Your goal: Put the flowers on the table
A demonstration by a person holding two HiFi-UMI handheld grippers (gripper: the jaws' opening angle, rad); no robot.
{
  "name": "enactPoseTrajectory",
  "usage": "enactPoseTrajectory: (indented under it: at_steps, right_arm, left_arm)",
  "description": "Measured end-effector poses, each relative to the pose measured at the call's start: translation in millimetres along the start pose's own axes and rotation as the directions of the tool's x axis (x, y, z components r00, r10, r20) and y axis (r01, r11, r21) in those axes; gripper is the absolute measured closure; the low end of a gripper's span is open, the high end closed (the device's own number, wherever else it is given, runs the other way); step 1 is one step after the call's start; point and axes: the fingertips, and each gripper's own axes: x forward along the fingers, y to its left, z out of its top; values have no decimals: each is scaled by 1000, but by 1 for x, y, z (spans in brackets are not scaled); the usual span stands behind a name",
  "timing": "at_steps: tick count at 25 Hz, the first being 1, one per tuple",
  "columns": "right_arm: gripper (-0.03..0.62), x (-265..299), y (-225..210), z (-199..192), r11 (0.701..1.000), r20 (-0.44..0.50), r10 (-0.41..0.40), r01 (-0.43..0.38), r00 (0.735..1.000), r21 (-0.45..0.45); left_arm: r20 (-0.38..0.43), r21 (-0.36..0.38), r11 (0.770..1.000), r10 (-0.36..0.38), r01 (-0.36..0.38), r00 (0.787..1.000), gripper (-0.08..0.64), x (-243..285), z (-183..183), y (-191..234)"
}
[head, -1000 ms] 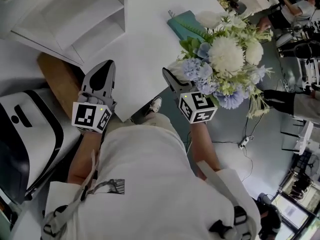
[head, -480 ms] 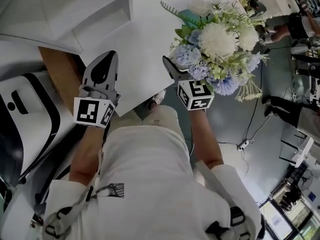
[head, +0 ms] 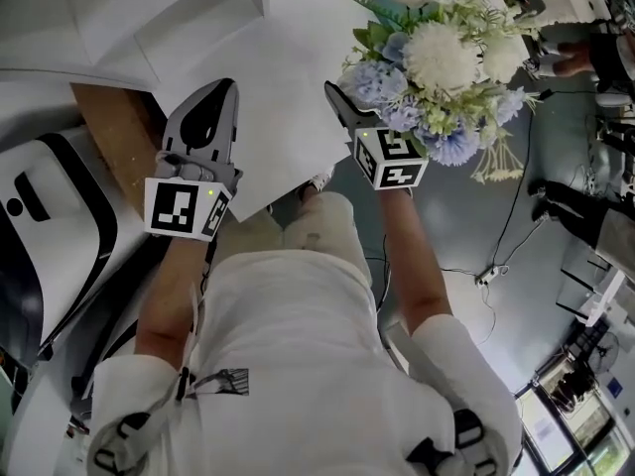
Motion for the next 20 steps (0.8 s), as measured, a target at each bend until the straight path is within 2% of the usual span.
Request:
enactPoseTrajectory:
  at_steps: [10, 20]
  right_arm:
    - [202, 23, -11, -19, 1000, -4, 12, -12, 1000, 12]
    - [202, 39, -18, -18, 1000, -20, 3, -3, 1000, -17]
  left_arm:
    - [-7, 9, 1000, 6, -6, 1000, 545, 9, -11, -3]
    - [-7, 10, 1000, 22, -22, 1000, 545, 17, -14, 1]
